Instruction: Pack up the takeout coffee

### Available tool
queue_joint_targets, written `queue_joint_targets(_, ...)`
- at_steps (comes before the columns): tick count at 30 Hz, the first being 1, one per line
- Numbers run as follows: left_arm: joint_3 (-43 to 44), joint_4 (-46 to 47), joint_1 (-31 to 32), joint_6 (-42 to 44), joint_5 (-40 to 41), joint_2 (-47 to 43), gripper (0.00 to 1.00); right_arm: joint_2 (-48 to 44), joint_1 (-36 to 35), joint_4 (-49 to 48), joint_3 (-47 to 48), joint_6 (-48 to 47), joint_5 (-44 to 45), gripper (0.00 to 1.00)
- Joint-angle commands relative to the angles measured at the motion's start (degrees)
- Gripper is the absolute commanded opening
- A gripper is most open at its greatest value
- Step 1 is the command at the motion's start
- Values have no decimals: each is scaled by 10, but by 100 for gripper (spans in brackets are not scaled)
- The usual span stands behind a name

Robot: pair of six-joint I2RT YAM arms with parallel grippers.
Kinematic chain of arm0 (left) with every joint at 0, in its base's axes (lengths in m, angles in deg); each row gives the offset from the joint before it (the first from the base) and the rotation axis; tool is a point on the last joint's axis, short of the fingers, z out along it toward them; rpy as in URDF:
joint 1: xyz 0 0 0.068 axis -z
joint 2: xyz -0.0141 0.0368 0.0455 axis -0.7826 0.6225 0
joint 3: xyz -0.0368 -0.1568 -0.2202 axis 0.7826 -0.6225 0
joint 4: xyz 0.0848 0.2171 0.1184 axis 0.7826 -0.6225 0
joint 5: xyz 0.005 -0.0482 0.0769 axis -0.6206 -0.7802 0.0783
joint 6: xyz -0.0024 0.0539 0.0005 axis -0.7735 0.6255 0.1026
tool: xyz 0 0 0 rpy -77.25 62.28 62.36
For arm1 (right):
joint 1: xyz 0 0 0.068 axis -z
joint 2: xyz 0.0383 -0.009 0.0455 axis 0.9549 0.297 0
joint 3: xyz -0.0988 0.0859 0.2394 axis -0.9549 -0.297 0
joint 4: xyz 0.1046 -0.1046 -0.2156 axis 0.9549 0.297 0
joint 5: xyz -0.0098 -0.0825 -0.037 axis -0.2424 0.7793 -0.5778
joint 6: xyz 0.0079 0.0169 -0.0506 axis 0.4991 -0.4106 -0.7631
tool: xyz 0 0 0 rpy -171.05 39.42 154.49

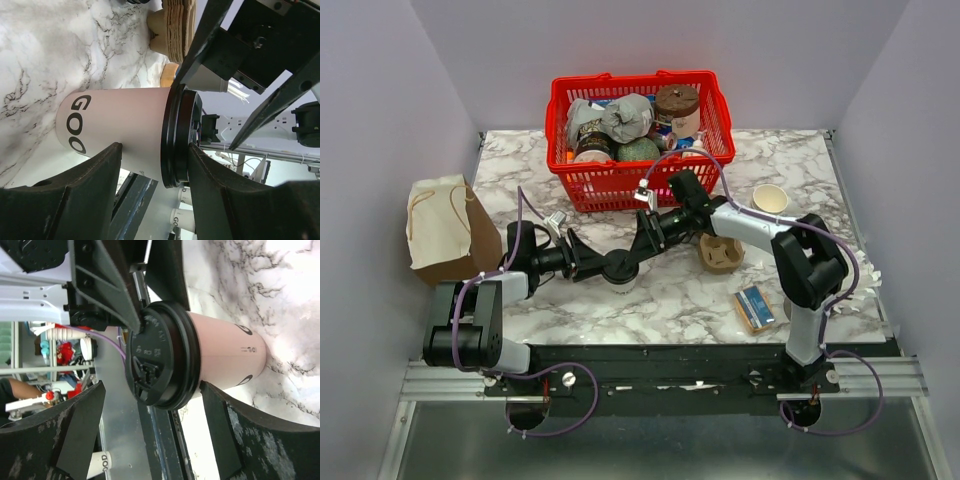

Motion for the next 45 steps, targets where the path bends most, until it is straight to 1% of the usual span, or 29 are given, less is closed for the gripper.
queue_joint_targets(1,-23,-3,8,7,26,19,62,26,-12,-42,-28,10,31,85)
queue_joint_targets(13,-49,3,8,17,42,21,63,22,-12,-115,-92,39,37,81)
queue_joint_targets(14,-52,13,8,15,43,22,63,20,-12,-147,-107,44,36,81)
queue_joint_targets(18,-63,34,8,20,44,28,64,19,-12,-195,-138,74,28,81)
queue_joint_targets(21,-61,41,8,35,45,45,64,19,-12,-224,-154,82,27,81)
queue_joint_targets(25,-55,55,9,51,44,84,64,18,-12,-235,-160,76,34,81)
queue_joint_targets(28,-51,101,12,44,34,119,64,19,-12,-236,-161,67,38,81)
queue_joint_targets(29,-47,131,14,43,32,127,64,21,-12,-237,-162,65,40,81)
queue_joint_targets(32,-44,184,30,34,26,153,63,24,-12,-241,-163,62,47,81)
queue_joint_targets(35,-42,214,44,31,32,162,63,30,-12,-243,-160,62,49,80)
queue_joint_targets(40,-37,236,59,29,29,158,63,30,-11,-239,-153,53,56,79)
queue_joint_targets(45,-16,320,61,-64,9,144,64,24,-6,-237,-151,61,49,79)
